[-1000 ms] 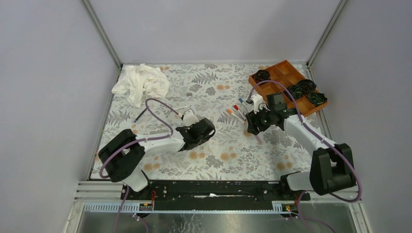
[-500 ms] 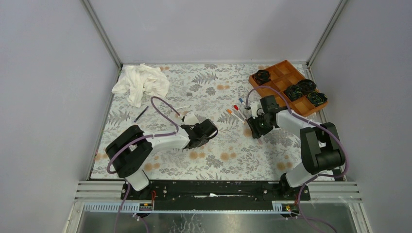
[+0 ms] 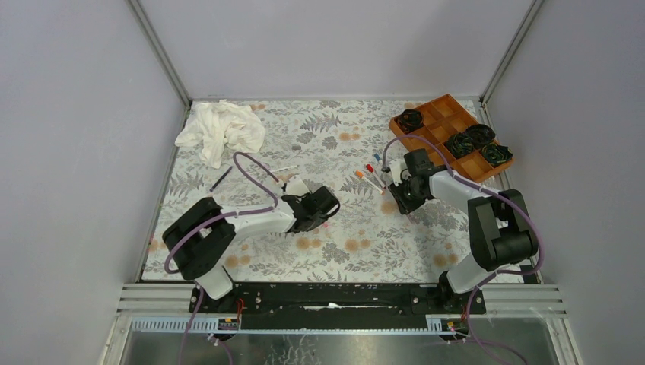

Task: Insert the pens into the pen caps
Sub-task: Place the pen cap at the center of the board, then pick up the pen from the center of the board.

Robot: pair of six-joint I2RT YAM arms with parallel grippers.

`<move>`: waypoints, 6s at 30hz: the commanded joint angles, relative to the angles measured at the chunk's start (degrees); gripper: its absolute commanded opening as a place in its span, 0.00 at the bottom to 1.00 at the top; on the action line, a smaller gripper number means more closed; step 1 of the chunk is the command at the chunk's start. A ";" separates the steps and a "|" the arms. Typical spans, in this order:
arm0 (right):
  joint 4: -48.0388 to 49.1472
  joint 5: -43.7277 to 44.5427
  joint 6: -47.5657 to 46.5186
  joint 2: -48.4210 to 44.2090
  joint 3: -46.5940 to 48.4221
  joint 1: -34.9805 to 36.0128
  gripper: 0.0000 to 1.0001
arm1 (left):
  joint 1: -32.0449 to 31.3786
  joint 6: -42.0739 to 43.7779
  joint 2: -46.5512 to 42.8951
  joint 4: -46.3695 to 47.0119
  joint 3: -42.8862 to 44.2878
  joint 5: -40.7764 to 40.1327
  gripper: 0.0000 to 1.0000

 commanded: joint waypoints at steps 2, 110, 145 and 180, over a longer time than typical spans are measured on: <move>-3.28 0.70 -0.91 2.87 -1.19 1.56 0.22 | 0.27 -1.18 -4.22 -3.37 -0.86 -1.59 0.38; 11.94 -71.36 22.16 -26.98 2.18 3.96 0.74 | -3.65 28.37 -19.30 91.90 -18.37 31.08 0.00; 18.48 -71.09 28.28 -25.62 -0.37 7.30 0.00 | -5.29 27.21 -15.49 98.01 -18.31 25.80 0.35; -5.51 -40.77 -4.98 -23.34 1.04 1.56 0.00 | 5.98 14.55 -17.71 -1.69 -2.43 14.58 0.46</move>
